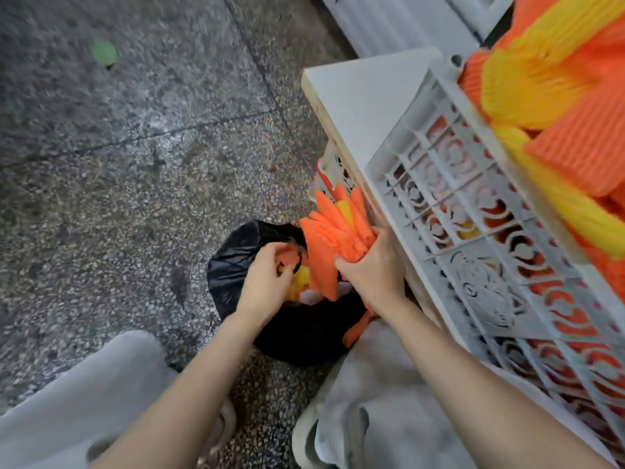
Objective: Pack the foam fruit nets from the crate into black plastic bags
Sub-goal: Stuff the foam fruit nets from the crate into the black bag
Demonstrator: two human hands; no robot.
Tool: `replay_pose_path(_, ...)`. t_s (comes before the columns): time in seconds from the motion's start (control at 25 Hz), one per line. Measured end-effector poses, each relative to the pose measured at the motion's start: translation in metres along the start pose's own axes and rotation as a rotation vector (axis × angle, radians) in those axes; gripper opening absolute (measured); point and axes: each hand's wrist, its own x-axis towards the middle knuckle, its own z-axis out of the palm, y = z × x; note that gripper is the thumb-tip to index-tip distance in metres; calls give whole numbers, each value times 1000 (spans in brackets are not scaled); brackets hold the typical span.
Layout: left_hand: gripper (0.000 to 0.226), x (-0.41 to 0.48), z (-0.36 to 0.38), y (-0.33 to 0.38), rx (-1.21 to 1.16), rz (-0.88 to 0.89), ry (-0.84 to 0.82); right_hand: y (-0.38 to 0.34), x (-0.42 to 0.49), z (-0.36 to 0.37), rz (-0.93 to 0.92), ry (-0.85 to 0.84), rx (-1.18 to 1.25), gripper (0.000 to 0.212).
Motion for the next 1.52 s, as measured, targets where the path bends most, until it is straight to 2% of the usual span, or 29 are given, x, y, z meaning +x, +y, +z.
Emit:
replay_pose_path(0.12, 54, 20, 8, -33, 284, -53, -167, 18, 5, 16, 85, -90, -84, 70)
replay_pose_path(0.24, 66, 32, 19, -48, 566, -140, -407, 38, 2, 22, 123, -148, -124, 71)
replay_pose_path(0.36, 61, 38, 27, -44, 782, -111, -564, 52, -2, 24, 137, -195, -151, 74)
replay_pose_path(0.44, 42, 39, 23, -36, 765, -76, -441, 57, -2, 23, 140, -202, -156, 74)
replay_pose_path(0.56, 9, 32, 0, -11, 325, -71, 24, 52, 0, 26, 125, -186, -153, 73)
replay_pose_path(0.64, 7, 25, -19, 9, 174, -67, 242, 41, -1, 33, 58, -187, -173, 76)
replay_pose_path(0.72, 8, 19, -34, 21, 126, -93, 343, 27, -8, 43, -121, -244, -234, 78)
replay_pose_path(0.8, 12, 14, -45, 24, 99, -123, 380, 17, -19, 56, -369, -378, -414, 75)
replay_pose_path(0.88, 11, 8, -53, 21, 75, -135, 387, 12, -24, 69, -507, -515, -554, 75)
replay_pose_path(1.0, 12, 0, -61, 14, 49, -150, 382, 2, -12, 80, -435, -572, -542, 71)
replay_pose_path(1.12, 5, -5, -69, 15, -12, -165, 389, -22, 16, 85, -345, -482, -450, 70)
replay_pose_path(1.24, 2, -8, -74, 18, -61, -139, 403, -54, 30, 92, -394, -333, -342, 71)
replay_pose_path(1.32, 4, -10, -74, 17, -76, -149, 442, -65, 25, 102, -446, -280, -232, 63)
replay_pose_path(1.4, 8, -10, -72, 12, -79, -196, 463, -59, 14, 115, -539, -384, -229, 59)
replay_pose_path(1.48, 17, -10, -69, 4, -70, -238, 464, -46, 5, 126, -659, -523, -382, 57)
replay_pose_path(1.52, 19, -11, -68, 1, -65, -253, 466, -39, 4, 130, -691, -538, -473, 54)
